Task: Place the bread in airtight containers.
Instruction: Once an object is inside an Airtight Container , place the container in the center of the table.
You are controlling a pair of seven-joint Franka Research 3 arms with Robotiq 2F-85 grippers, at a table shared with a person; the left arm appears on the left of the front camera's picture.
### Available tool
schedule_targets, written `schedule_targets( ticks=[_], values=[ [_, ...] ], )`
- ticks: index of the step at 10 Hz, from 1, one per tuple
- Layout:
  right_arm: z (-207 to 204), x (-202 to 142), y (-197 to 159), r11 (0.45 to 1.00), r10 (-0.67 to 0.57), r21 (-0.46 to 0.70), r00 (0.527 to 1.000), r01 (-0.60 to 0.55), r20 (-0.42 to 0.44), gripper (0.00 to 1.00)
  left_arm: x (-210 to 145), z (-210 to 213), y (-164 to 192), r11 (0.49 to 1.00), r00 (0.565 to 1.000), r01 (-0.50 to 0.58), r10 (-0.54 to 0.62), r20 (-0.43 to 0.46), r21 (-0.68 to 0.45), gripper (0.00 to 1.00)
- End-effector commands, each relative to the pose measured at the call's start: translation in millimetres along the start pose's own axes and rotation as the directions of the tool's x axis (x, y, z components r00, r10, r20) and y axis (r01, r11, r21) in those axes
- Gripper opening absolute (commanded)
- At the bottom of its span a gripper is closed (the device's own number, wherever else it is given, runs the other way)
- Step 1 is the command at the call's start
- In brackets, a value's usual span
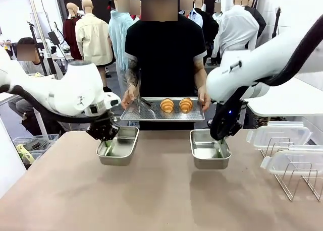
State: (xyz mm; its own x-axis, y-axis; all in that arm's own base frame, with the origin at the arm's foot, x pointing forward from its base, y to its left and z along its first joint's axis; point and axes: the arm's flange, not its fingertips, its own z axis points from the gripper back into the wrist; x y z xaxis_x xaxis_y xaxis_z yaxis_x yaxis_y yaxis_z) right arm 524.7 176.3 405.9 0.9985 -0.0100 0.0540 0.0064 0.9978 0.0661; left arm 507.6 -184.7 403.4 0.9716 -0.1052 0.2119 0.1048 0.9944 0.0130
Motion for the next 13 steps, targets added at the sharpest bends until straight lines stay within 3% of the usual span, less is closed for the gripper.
schedule_targets(
  ticks=[1, 3, 4, 5, 13],
  values=[
    [29.7, -13.9, -21.1, 0.998, 0.002, 0.059, 1.000, -0.001, -0.014, 0.00, 2.7, 23.0, 15.8, 1.000, 1.000, 0.012, -0.012, -0.028, 0.018, 0.00],
    [61.1, -11.7, -28.7, 0.995, -0.086, 0.043, 0.996, 0.085, 0.026, 0.00, 7.8, 55.8, 18.5, 0.997, 0.998, 0.055, -0.056, -0.027, -0.049, 0.00],
    [58.4, -4.6, -27.7, 0.997, -0.049, 0.056, 0.999, 0.049, -0.002, 0.00, 8.7, 62.4, 19.6, 0.995, 0.999, 0.043, -0.045, -0.025, -0.091, 0.00],
    [59.0, -12.2, -25.6, 0.999, -0.037, 0.023, 0.999, 0.036, 0.021, 0.00, 2.7, 44.1, 14.8, 1.000, 1.000, 0.027, -0.027, -0.014, -0.002, 0.00],
    [59.0, -12.2, -25.6, 0.999, -0.037, 0.023, 0.999, 0.036, 0.021, 0.00, 2.7, 44.1, 14.8, 1.000, 1.000, 0.027, -0.027, -0.014, -0.002, 0.00]
  ],
)
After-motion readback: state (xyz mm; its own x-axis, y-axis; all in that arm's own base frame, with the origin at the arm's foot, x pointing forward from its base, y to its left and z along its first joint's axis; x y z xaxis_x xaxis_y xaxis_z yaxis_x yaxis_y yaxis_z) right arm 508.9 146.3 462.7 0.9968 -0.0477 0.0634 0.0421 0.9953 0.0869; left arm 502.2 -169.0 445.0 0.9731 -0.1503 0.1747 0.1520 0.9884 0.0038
